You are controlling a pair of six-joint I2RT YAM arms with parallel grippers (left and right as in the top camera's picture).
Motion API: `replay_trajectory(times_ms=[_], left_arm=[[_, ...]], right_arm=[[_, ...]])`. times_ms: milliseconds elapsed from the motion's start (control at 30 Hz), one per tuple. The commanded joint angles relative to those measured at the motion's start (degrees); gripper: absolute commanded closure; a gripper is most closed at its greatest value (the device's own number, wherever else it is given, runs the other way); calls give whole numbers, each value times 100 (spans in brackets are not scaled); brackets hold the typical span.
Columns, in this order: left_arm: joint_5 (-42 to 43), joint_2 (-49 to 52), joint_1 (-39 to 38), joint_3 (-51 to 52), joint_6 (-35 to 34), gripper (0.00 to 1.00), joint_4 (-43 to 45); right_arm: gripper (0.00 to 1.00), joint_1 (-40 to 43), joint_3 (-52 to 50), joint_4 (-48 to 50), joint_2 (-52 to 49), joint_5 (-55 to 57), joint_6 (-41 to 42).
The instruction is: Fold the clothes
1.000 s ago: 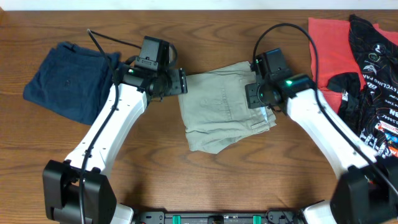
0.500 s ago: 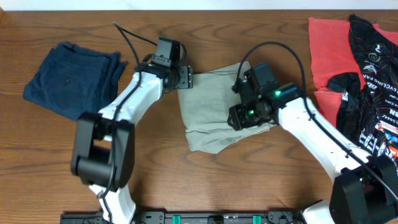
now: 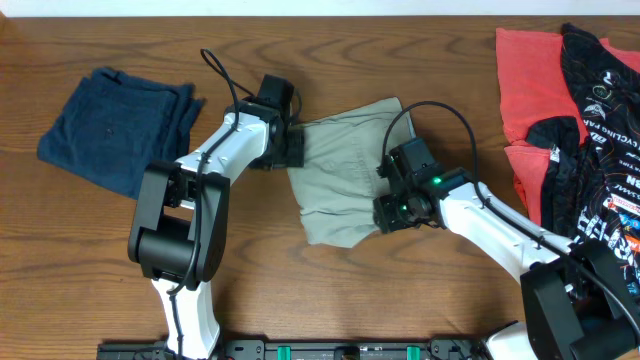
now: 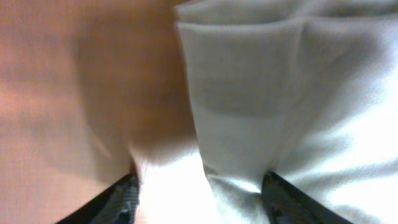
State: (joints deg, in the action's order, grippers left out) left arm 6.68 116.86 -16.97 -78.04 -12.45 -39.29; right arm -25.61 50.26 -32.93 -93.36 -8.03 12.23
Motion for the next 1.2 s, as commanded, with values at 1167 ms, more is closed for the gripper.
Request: replay_trajectory(times_ms=[1167], left_arm=[[118,-942,68,658,-1462,9,-579]], right_arm=[[35,782,-52,612,-55,1963,-70]])
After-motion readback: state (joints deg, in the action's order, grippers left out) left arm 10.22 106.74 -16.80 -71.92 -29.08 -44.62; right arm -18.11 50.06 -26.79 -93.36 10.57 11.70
